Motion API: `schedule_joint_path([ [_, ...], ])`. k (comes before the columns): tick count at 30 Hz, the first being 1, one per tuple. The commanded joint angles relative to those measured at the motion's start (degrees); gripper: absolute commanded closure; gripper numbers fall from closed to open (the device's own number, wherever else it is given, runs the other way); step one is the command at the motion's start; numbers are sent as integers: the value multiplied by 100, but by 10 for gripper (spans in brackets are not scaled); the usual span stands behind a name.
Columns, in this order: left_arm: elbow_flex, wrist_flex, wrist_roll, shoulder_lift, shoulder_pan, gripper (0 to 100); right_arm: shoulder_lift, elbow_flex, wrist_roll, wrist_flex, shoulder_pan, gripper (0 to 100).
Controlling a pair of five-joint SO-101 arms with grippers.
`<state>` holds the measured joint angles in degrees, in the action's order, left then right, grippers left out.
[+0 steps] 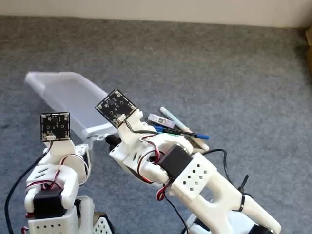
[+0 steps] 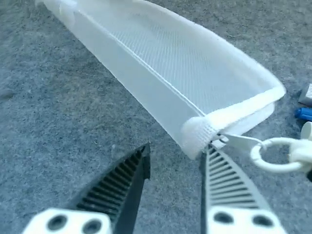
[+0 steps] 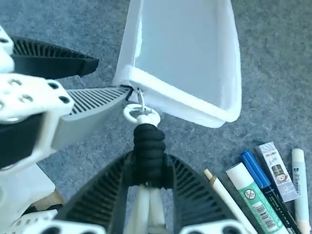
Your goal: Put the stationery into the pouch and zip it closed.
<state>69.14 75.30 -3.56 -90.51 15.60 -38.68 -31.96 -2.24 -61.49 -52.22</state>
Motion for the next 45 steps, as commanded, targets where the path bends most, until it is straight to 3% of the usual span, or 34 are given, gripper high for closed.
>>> schedule_joint_path([
  [1, -48, -220, 62, -57, 154, 920, -286, 338, 9, -145, -13, 993],
  [5, -66, -299, 35, -57, 163, 998, -286, 330, 0, -295, 4, 993],
  [18, -75, -343, -176, -57, 330, 995, -286, -980, -563, -198, 681, 993],
  [28, -66, -466, -185, -4, 646, 995, -295, -1710, -1002, -207, 1684, 993],
  [36, -66, -422, -176, -48, 629, 995, -295, -1657, -958, -277, 1727, 993],
  [39, -66, -422, -141, -48, 620, 967, -338, -1402, -949, -409, 1648, 993],
  [43, -48, -413, -141, -4, 620, 793, -655, -954, -844, -743, 1393, 993],
  [45, -48, -413, -141, -4, 620, 766, -831, -760, -721, -848, 1288, 993],
])
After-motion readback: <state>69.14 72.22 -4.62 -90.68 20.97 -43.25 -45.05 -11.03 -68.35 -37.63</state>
